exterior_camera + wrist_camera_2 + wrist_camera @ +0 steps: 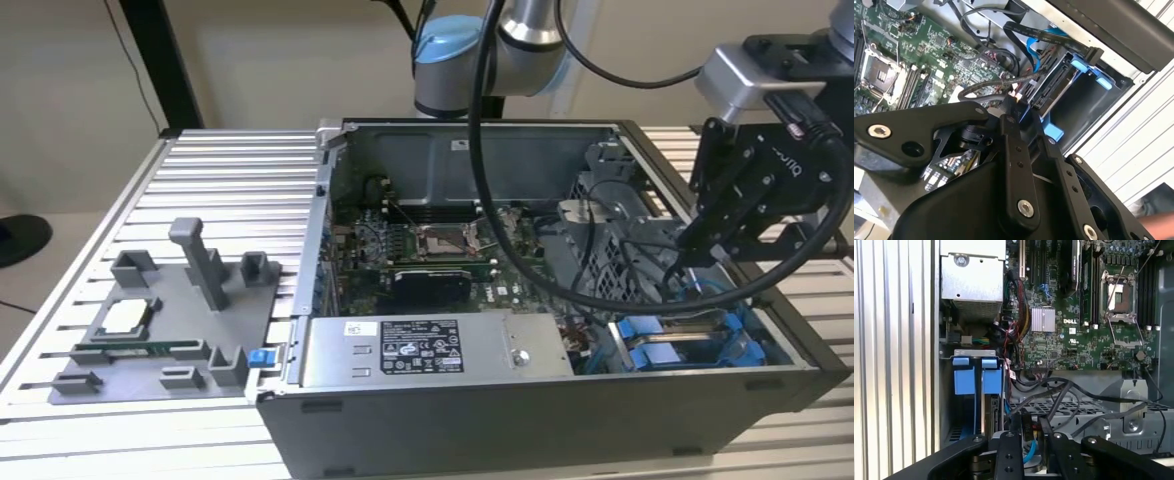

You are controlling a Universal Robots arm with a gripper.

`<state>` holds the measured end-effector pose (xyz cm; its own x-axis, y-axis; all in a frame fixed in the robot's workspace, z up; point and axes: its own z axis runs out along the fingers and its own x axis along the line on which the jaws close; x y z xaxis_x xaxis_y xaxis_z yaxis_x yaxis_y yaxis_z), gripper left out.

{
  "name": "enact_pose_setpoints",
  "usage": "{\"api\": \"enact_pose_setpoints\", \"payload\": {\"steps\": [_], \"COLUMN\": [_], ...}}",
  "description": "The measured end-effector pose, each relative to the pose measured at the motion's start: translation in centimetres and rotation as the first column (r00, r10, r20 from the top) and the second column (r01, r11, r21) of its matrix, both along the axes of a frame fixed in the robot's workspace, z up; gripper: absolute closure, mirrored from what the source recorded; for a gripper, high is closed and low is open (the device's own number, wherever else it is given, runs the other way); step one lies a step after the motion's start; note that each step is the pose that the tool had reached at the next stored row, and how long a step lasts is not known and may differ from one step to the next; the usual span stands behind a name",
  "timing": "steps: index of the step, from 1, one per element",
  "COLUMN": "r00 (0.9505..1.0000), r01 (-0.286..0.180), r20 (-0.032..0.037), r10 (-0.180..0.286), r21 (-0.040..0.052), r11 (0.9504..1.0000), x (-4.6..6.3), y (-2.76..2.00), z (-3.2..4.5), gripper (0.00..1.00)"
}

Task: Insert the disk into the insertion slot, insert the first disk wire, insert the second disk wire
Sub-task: 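Insert the first disk wire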

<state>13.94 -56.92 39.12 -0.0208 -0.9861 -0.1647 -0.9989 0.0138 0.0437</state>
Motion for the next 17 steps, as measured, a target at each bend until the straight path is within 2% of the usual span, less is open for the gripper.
{"api": "enact_pose_setpoints", "payload": {"steps": [6,7,14,17], "r00": [1.0,1.0,1.0,1.0], "r01": [0.0,0.0,0.0,-0.001], "r20": [0.0014,0.0018,0.0036,0.0038], "r10": [0.0,0.0,0.0,0.001], "r21": [0.0004,0.0005,0.0017,0.0016], "r11": [1.0,1.0,1.0,1.0], "x": [0.01,0.01,0.01,0.05], "y": [-0.04,-0.04,-0.1,-0.5], "z": [-0.34,-0.36,-0.48,-0.73], "gripper": [0.0,1.0,1.0,1.0]}}
